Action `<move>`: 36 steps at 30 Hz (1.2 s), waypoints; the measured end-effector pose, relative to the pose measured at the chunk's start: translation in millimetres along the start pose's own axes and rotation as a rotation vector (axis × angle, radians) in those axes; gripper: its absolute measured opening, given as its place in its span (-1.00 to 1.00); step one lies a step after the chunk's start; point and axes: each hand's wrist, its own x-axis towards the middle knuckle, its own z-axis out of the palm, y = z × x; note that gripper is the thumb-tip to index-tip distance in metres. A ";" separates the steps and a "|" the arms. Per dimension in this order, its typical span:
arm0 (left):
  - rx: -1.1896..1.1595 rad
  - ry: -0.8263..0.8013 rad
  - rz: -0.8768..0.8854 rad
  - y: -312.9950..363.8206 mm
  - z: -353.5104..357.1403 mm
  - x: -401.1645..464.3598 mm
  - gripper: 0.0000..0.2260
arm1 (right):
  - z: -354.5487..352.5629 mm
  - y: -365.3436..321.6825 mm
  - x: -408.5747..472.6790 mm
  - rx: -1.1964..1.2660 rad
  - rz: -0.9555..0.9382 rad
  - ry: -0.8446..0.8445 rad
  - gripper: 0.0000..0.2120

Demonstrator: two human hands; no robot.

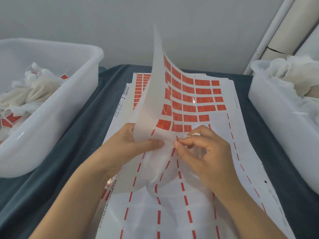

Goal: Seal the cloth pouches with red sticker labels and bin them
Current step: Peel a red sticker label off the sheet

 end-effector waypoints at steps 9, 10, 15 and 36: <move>0.010 0.014 -0.025 3.1 -0.2 0.2 -0.78 | 2.3 2.5 -1.9 -0.028 0.014 0.005 -0.83; 0.013 0.012 -0.026 4.0 0.1 0.0 -0.79 | 3.1 2.5 -2.1 -0.054 0.001 0.021 -0.83; 0.048 0.055 -0.016 5.6 -2.8 -2.5 -0.78 | 2.4 2.0 -3.5 -0.069 -0.008 0.034 -0.80; -0.090 -0.040 0.001 -2.0 5.1 3.0 -0.65 | 5.0 -1.6 -2.3 -0.200 -0.104 0.133 -0.66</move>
